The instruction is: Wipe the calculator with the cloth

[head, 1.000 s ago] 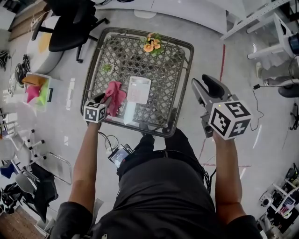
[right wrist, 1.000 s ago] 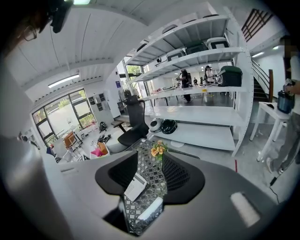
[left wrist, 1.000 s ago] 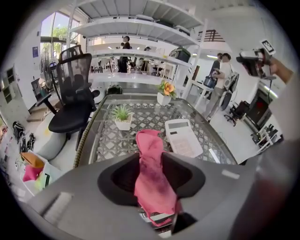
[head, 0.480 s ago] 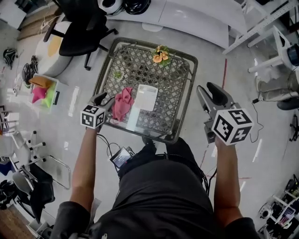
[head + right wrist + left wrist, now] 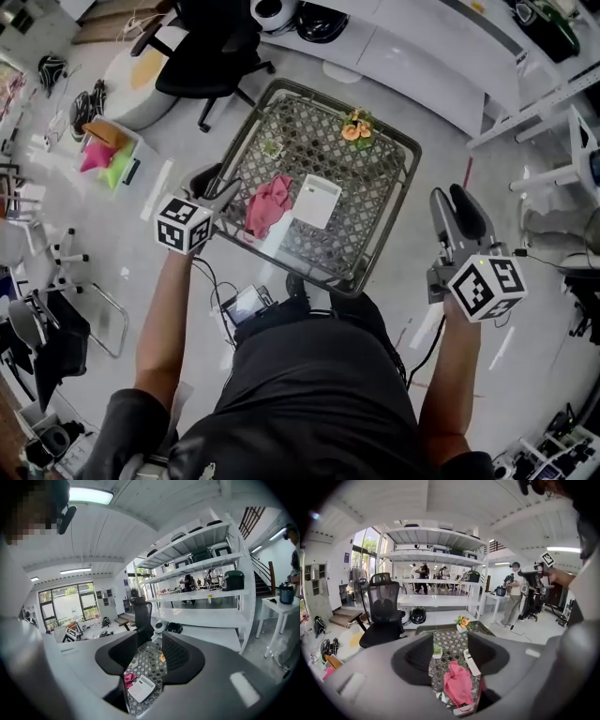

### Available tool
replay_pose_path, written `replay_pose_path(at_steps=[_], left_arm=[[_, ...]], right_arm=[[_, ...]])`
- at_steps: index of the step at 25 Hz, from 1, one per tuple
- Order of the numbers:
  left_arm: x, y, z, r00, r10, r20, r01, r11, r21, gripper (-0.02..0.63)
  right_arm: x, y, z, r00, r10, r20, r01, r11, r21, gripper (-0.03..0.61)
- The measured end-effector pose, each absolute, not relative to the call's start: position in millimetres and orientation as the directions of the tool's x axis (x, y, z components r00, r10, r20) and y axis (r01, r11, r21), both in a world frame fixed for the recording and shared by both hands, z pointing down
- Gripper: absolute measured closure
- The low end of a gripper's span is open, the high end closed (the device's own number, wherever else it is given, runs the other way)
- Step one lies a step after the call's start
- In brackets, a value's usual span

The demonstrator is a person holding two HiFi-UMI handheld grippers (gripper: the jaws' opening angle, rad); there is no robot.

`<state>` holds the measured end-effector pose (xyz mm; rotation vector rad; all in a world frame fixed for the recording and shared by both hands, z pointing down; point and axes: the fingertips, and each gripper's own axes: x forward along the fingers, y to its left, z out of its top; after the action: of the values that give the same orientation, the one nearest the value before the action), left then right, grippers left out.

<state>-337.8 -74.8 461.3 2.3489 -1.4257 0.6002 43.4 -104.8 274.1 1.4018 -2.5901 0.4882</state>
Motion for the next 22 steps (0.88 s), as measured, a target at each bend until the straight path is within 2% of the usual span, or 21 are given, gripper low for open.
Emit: replay_pose_path(at_steps=[8, 15, 22], left_arm=[[-365, -53, 385, 0.353, -0.855, 0.381, -0.923, -0.384, -0.005, 0.367], [-389, -22, 334, 0.294, -0.913, 0.281, -0.947, -0.319, -0.045, 0.367], [-394, 2, 319, 0.271, -0.931, 0.245, -0.954, -0.293, -0.058, 0.367]], right_arm=[[32, -84, 202, -0.597, -0.798, 0.084, -0.797, 0.577, -0.179, 0.417], [29, -67, 176, -0.593, -0.804, 0.052, -0.802, 0.583, -0.129, 0.419], [33, -49, 165, -0.592, -0.805, 0.035, -0.803, 0.587, -0.103, 0.419]])
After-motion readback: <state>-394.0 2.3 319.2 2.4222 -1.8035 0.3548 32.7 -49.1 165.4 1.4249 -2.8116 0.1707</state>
